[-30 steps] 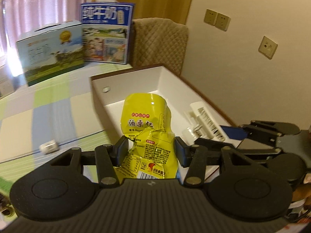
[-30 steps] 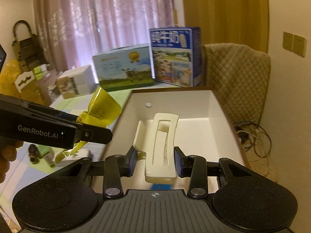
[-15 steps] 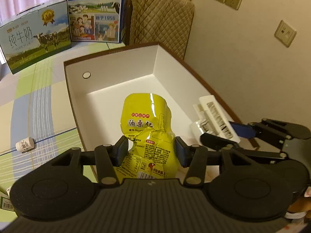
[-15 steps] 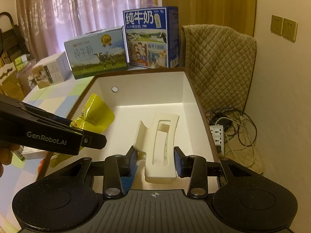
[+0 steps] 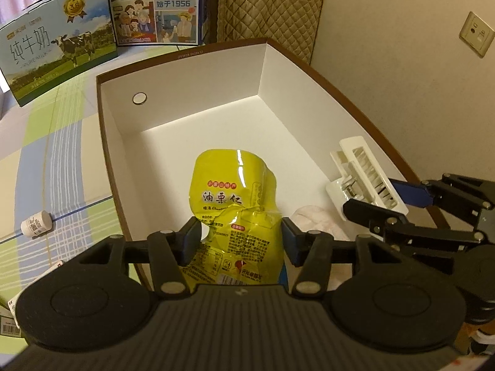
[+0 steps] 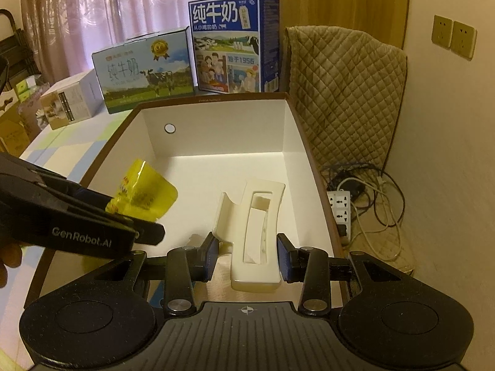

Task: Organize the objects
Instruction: 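Release the yellow packet and white clip into the box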

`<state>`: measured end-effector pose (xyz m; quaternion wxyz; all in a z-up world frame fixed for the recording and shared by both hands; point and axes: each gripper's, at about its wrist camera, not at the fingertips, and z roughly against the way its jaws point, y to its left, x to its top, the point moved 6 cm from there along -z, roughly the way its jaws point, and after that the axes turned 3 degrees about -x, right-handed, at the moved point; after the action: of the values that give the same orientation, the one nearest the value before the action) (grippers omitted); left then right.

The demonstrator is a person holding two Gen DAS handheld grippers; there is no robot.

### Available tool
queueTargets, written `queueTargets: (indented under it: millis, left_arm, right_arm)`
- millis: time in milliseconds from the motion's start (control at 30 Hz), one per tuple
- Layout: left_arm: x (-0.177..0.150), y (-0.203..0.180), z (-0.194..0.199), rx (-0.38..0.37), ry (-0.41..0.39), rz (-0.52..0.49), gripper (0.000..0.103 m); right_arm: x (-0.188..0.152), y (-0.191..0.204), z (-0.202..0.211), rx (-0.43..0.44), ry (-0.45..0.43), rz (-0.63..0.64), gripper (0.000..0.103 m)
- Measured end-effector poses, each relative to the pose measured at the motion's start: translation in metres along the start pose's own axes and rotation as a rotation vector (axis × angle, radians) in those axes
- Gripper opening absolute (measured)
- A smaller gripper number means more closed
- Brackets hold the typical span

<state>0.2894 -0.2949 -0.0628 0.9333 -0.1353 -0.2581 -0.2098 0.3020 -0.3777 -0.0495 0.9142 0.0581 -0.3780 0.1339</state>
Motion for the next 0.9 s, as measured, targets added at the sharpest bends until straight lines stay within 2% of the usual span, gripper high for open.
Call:
queueTargets:
  millis: [33,367,633,900]
  left_arm:
    - [-0.0001,-0.0005,-0.0009,-0.003,0.001,-0.001,0.059]
    - [-0.0041,0.0004,-0.0049,0.003,0.000,-0.025,0.060]
    - [-0.0059,-0.0003,0.0003,-0.009,-0.012,-0.030,0.064]
    - [-0.0088,0.0002,0.0029,-0.014,-0.014,-0.028,0.069]
  right_arm:
    - [0.0003,-0.0004,-0.0004,-0.002,0.001,-0.002,0.036]
    - [0.0010,-0.0008,-0.0016,-0.011,0.000,0.001,0.036]
    - [0.0025,-0.0008,-0.0012,-0.039,-0.024,0.005,0.037]
    - [0.0045,-0.0025,0.0040,-0.049,-0.054,-0.003,0.044]
